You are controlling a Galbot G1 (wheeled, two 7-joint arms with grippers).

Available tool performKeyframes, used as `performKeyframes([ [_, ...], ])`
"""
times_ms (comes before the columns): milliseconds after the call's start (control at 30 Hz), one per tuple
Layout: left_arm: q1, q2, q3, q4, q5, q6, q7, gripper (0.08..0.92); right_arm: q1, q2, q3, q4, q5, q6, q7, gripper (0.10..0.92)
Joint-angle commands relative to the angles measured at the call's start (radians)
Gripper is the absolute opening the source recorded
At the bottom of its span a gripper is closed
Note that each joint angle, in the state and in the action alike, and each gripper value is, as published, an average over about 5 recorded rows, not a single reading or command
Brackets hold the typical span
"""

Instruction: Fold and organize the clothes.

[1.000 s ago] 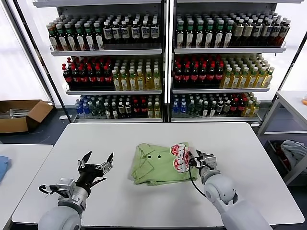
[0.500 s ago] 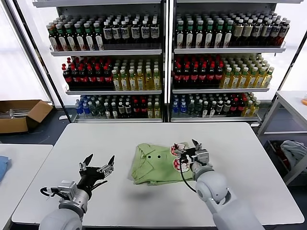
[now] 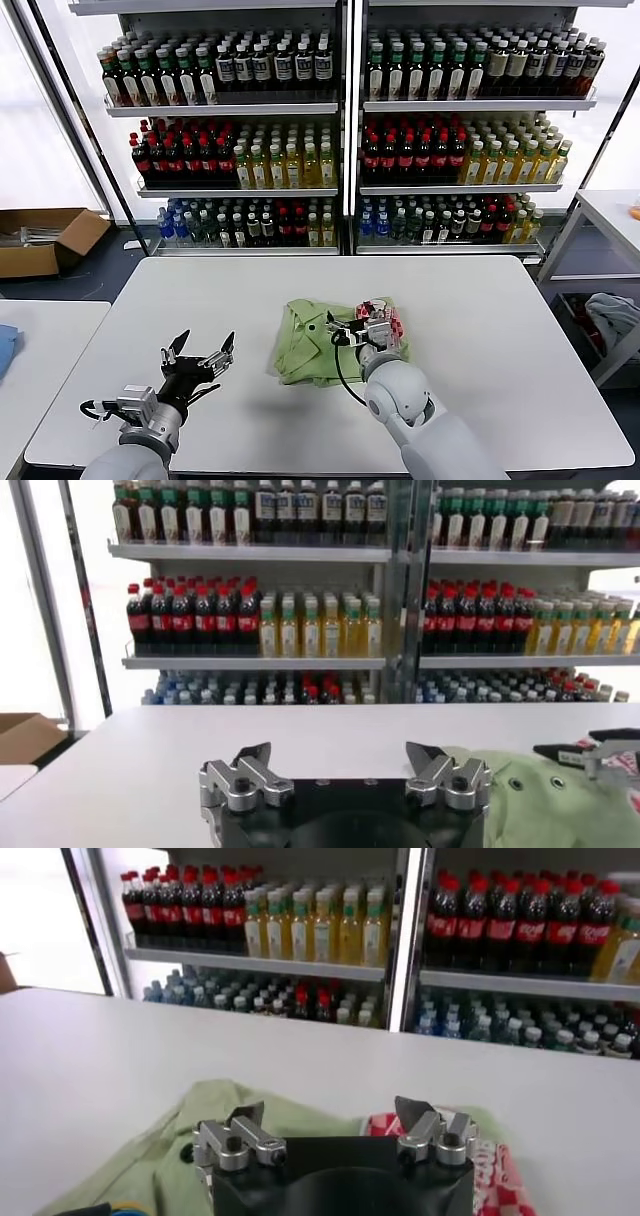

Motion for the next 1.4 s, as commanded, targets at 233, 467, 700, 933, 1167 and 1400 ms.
performKeyframes([
  [233, 0.002, -0.005, 0.007, 0.010, 0.003, 0.001, 0.003, 0.823, -0.030, 0.024, 0.018, -0.059, 0.030, -0.003, 0.052, 0.823],
  [467, 0.007, -0.002, 0.007, 0.008, 0.002, 0.000, 0.007, 0.823, -0.051, 0.038, 0.039, -0.067, 0.054, -0.002, 0.056, 0.823],
  [700, 0.012, -0.003, 0.010, 0.005, 0.006, 0.003, 0.011, 0.823, -0.095, 0.042, 0.080, 0.002, 0.067, -0.001, 0.043, 0.823],
  [933, 0.012, -0.017, 0.026, 0.006, 0.023, 0.004, 0.020, 0.823, -0.123, 0.025, 0.157, 0.129, 0.066, 0.001, -0.011, 0.823],
  [1167, 0.024, -0.033, 0.029, -0.002, 0.033, 0.000, 0.022, 0.823, -0.195, 0.027, 0.247, 0.188, 0.118, 0.000, -0.017, 0.823],
  [1400, 0.041, -0.044, 0.044, -0.007, 0.046, -0.004, 0.023, 0.823, -0.157, 0.068, 0.295, 0.052, 0.166, 0.025, -0.061, 0.823],
])
